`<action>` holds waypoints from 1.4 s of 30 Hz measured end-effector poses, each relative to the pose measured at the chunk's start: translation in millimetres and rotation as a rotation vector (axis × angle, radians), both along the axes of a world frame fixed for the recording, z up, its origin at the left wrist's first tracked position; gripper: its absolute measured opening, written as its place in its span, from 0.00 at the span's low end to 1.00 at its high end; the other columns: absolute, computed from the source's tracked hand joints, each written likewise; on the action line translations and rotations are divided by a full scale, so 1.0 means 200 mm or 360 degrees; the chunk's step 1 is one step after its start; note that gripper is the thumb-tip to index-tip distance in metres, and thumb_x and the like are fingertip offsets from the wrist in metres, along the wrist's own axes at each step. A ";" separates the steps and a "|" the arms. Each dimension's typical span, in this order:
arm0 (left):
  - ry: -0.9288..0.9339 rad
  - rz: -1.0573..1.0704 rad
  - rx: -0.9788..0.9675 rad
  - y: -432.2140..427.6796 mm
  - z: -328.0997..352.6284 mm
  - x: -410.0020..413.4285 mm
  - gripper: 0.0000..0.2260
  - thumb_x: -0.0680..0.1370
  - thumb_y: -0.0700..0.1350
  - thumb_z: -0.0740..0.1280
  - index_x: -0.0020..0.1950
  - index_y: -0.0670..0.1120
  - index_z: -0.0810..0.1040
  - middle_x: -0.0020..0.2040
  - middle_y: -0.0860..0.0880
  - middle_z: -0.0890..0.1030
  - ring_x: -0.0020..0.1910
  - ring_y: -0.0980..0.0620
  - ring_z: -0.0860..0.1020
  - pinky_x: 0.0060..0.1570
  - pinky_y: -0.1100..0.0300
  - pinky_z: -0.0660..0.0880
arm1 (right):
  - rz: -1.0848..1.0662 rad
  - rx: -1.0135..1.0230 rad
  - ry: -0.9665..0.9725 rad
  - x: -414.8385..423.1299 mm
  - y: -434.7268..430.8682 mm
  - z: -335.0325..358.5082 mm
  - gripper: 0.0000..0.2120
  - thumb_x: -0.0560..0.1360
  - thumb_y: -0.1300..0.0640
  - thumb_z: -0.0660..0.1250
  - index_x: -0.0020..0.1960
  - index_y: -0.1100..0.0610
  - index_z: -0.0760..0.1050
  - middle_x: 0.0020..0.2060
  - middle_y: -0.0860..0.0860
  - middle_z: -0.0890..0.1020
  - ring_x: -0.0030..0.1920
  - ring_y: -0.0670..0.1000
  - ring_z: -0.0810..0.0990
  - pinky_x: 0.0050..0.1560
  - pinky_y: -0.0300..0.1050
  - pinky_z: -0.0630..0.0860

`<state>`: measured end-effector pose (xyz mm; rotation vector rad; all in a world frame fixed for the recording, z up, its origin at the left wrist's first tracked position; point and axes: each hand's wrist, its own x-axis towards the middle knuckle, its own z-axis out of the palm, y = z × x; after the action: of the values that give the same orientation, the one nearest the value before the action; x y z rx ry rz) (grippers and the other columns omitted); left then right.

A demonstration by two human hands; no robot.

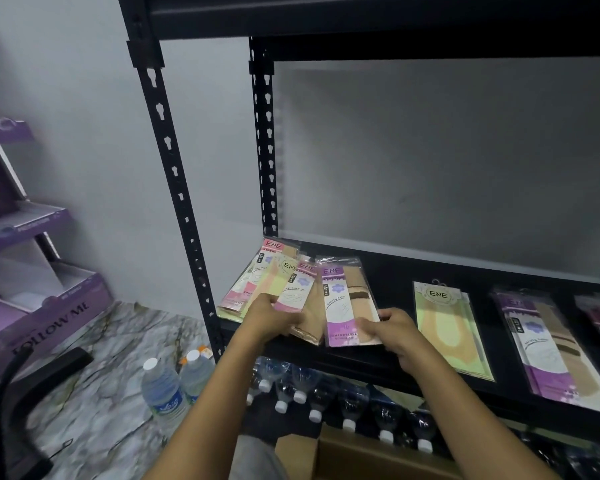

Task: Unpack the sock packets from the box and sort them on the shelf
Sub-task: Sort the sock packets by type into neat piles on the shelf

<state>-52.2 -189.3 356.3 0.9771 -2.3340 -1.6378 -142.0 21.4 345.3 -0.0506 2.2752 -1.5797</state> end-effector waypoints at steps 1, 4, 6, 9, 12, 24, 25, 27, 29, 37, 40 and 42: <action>0.0040 0.0032 0.0122 0.00 -0.01 0.01 0.27 0.71 0.46 0.76 0.66 0.44 0.69 0.50 0.49 0.79 0.42 0.52 0.79 0.39 0.56 0.79 | -0.0022 -0.0030 0.0001 0.01 0.01 0.00 0.09 0.72 0.58 0.73 0.47 0.54 0.73 0.40 0.49 0.82 0.38 0.46 0.80 0.29 0.38 0.70; 0.0165 0.0138 0.0394 0.00 -0.04 0.06 0.20 0.73 0.40 0.74 0.62 0.42 0.71 0.53 0.42 0.81 0.45 0.46 0.83 0.43 0.50 0.83 | -0.0100 -0.0149 -0.0010 0.02 0.03 0.00 0.10 0.73 0.62 0.71 0.53 0.56 0.75 0.43 0.52 0.84 0.39 0.49 0.82 0.29 0.39 0.70; 0.0304 0.0215 0.0567 0.01 -0.07 0.10 0.20 0.73 0.36 0.74 0.61 0.41 0.72 0.52 0.41 0.82 0.43 0.44 0.84 0.37 0.52 0.82 | -0.0140 -0.0247 -0.0005 0.05 0.05 0.00 0.11 0.73 0.64 0.71 0.54 0.56 0.75 0.42 0.51 0.85 0.37 0.48 0.84 0.29 0.39 0.71; 0.0516 0.0303 0.0679 0.03 -0.08 0.16 0.19 0.73 0.34 0.73 0.60 0.43 0.72 0.49 0.41 0.84 0.41 0.43 0.85 0.34 0.54 0.80 | -0.0194 -0.0384 0.0017 0.09 0.10 0.01 0.13 0.72 0.64 0.72 0.54 0.56 0.75 0.42 0.52 0.86 0.38 0.50 0.86 0.35 0.44 0.80; 0.0696 0.0339 0.0726 0.07 -0.08 0.21 0.18 0.73 0.34 0.73 0.60 0.45 0.72 0.49 0.43 0.85 0.41 0.46 0.85 0.34 0.54 0.80 | -0.0248 -0.0512 0.0078 0.15 0.16 0.03 0.17 0.71 0.65 0.73 0.57 0.56 0.74 0.45 0.54 0.86 0.44 0.53 0.86 0.52 0.55 0.81; 0.1018 0.0095 0.0754 0.34 0.00 0.25 0.17 0.73 0.35 0.73 0.56 0.51 0.74 0.47 0.49 0.87 0.44 0.49 0.86 0.34 0.62 0.80 | -0.0323 -0.0761 0.0432 0.37 0.47 0.19 0.15 0.73 0.66 0.70 0.54 0.51 0.74 0.45 0.51 0.86 0.46 0.50 0.86 0.54 0.53 0.80; 0.1035 0.0071 0.0765 0.36 0.01 0.25 0.17 0.73 0.35 0.73 0.57 0.50 0.74 0.48 0.48 0.87 0.45 0.47 0.86 0.36 0.61 0.80 | -0.0328 -0.0760 0.0452 0.38 0.49 0.19 0.15 0.73 0.66 0.70 0.54 0.51 0.74 0.46 0.50 0.86 0.46 0.49 0.86 0.53 0.52 0.80; 0.1063 0.0036 0.0777 0.39 0.02 0.24 0.18 0.73 0.35 0.73 0.58 0.49 0.74 0.50 0.46 0.86 0.47 0.46 0.85 0.37 0.60 0.81 | -0.0337 -0.0768 0.0482 0.39 0.52 0.20 0.15 0.73 0.65 0.70 0.54 0.51 0.74 0.46 0.50 0.86 0.45 0.48 0.86 0.50 0.48 0.80; 0.1078 0.0011 0.0776 0.42 0.03 0.24 0.19 0.72 0.35 0.73 0.58 0.50 0.73 0.50 0.46 0.86 0.47 0.46 0.85 0.37 0.59 0.81 | -0.0350 -0.0782 0.0490 0.40 0.55 0.20 0.14 0.73 0.65 0.70 0.53 0.50 0.74 0.45 0.48 0.86 0.44 0.47 0.86 0.47 0.45 0.80; 0.1104 -0.0017 0.0770 0.45 0.05 0.25 0.19 0.71 0.35 0.73 0.58 0.49 0.74 0.51 0.46 0.86 0.48 0.44 0.85 0.38 0.56 0.82 | -0.0376 -0.0831 0.0512 0.41 0.62 0.20 0.15 0.73 0.67 0.70 0.54 0.53 0.74 0.43 0.49 0.87 0.45 0.48 0.86 0.47 0.44 0.79; 0.1097 -0.0037 0.0762 0.47 0.05 0.25 0.20 0.70 0.37 0.73 0.60 0.49 0.73 0.52 0.46 0.86 0.49 0.44 0.85 0.41 0.53 0.82 | -0.0379 -0.0843 0.0505 0.41 0.63 0.20 0.14 0.73 0.67 0.70 0.54 0.53 0.73 0.43 0.49 0.87 0.45 0.49 0.86 0.46 0.44 0.79; 0.1101 -0.0039 0.0757 0.48 0.04 0.25 0.20 0.72 0.37 0.73 0.60 0.49 0.73 0.52 0.46 0.86 0.50 0.45 0.85 0.43 0.53 0.81 | -0.0386 -0.0857 0.0501 0.40 0.63 0.19 0.14 0.73 0.67 0.69 0.54 0.54 0.73 0.43 0.48 0.87 0.44 0.48 0.86 0.44 0.41 0.79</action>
<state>-2.0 -94.3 365.1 0.3259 -1.5432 -2.1472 -61.2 148.4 383.7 -0.1789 2.0548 -2.4269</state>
